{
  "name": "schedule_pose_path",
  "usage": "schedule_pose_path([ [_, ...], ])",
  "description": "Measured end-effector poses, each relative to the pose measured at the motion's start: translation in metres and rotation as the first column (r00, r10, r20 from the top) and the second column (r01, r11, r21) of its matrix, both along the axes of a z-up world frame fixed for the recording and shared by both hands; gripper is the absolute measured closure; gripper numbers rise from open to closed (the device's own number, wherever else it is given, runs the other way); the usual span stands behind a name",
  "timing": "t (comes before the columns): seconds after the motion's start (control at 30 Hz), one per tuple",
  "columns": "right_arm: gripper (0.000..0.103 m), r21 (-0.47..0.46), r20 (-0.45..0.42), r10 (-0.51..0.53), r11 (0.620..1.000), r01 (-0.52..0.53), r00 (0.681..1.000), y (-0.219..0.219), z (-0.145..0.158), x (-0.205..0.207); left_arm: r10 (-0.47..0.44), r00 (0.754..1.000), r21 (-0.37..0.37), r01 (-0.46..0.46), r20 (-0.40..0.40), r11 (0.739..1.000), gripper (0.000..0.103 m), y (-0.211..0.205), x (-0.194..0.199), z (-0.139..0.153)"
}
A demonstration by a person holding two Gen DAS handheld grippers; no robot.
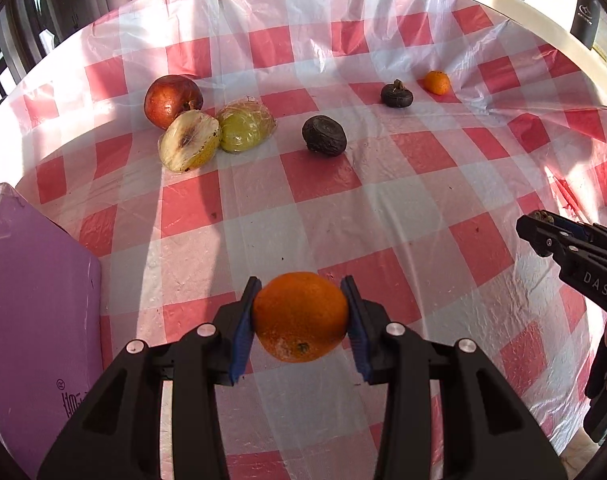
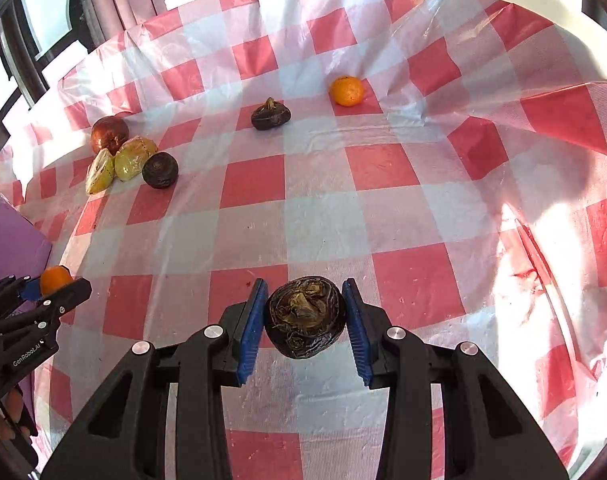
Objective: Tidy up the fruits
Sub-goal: 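Carry the orange and dark dried fruit over the white box with both tools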
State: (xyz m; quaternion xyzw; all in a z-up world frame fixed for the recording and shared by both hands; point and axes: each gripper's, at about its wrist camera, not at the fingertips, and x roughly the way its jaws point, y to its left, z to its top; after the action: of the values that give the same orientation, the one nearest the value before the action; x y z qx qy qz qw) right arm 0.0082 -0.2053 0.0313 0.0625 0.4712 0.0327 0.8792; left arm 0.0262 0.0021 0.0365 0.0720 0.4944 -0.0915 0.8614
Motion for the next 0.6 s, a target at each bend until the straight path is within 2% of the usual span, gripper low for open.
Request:
schedule_pose_path([
  [0.3,0.065,-0.025,0.000,0.032,0.999,-0.032,0.999,0.047,0.019,-0.053,-0.048,0.999,-0.044,0.048,0.012,0.998,0.062,0.020,-0.037,0.032],
  [0.6,0.065,-0.043,0.007,0.071,0.997,-0.070,0.997,0.088,0.031,-0.074,-0.108,0.992,-0.054,0.112,0.058,0.992,0.062,0.042,-0.061,0.053],
])
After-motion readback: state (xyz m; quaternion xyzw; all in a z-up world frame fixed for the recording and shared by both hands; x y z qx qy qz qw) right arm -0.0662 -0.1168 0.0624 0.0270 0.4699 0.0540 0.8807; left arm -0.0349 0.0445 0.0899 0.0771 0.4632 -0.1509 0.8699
